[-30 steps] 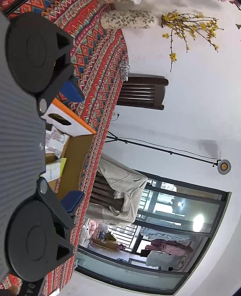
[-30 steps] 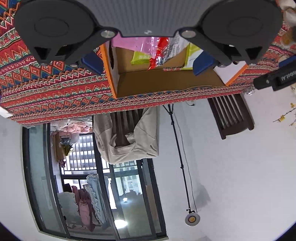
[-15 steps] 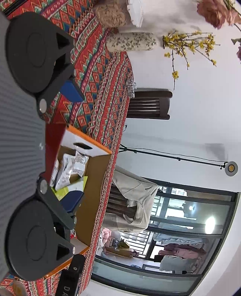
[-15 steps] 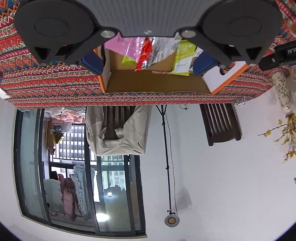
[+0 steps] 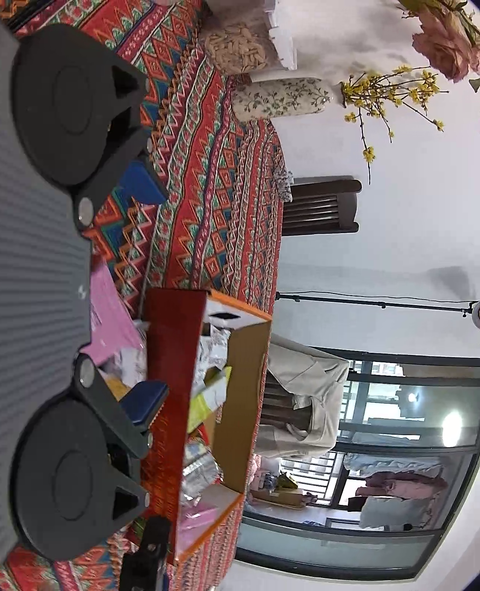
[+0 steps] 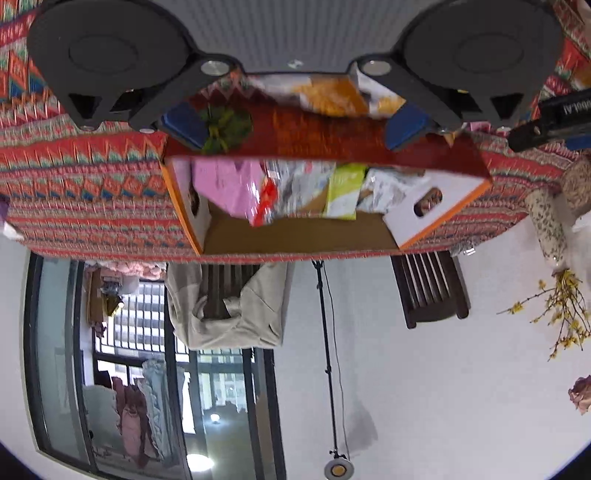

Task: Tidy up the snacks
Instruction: 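Withdraw both tools from the box back over the snack pile, then grasp a gold-and-white packet with the right tool while the left tool grasps a pink packet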

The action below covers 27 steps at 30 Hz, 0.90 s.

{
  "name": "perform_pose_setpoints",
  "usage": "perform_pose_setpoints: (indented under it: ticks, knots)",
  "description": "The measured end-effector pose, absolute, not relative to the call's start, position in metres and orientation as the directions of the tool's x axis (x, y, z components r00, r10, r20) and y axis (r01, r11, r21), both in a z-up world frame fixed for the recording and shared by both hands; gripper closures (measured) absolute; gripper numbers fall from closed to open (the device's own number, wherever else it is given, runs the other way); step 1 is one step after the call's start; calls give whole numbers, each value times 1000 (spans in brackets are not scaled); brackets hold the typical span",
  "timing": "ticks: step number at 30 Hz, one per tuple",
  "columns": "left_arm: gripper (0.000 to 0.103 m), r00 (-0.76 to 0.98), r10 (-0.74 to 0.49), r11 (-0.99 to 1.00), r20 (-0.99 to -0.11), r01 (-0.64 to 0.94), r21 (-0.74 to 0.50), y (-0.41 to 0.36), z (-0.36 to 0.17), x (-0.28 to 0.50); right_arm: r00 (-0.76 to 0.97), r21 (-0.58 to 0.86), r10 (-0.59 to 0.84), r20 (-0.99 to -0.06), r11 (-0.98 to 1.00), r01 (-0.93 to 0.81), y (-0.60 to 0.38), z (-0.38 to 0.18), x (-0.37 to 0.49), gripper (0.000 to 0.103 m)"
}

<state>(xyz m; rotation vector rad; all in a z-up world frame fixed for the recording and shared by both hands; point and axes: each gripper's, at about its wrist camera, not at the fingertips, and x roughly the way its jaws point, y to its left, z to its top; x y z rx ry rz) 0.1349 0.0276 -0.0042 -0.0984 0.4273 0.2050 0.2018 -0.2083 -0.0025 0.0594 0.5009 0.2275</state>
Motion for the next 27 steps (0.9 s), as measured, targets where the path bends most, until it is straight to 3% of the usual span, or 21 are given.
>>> perform_pose_setpoints:
  ticks: [14, 22, 25, 27]
  knots:
    - [0, 896, 116, 970, -429, -195, -144, 60, -26, 132, 814, 78, 180, -552, 983, -165, -195, -31, 186, 0]
    - [0, 891, 77, 962, -447, -185, -203, 67, -30, 132, 764, 145, 248, -596, 969, -201, -184, -41, 201, 0]
    - [0, 889, 66, 960, -454, -182, -215, 68, -31, 134, 745, 208, 294, -598, 955, -210, -189, -45, 205, 7]
    - [0, 886, 62, 958, -459, -182, -221, 69, -32, 135, 739, 232, 327, -589, 944, -233, -189, -45, 202, 21]
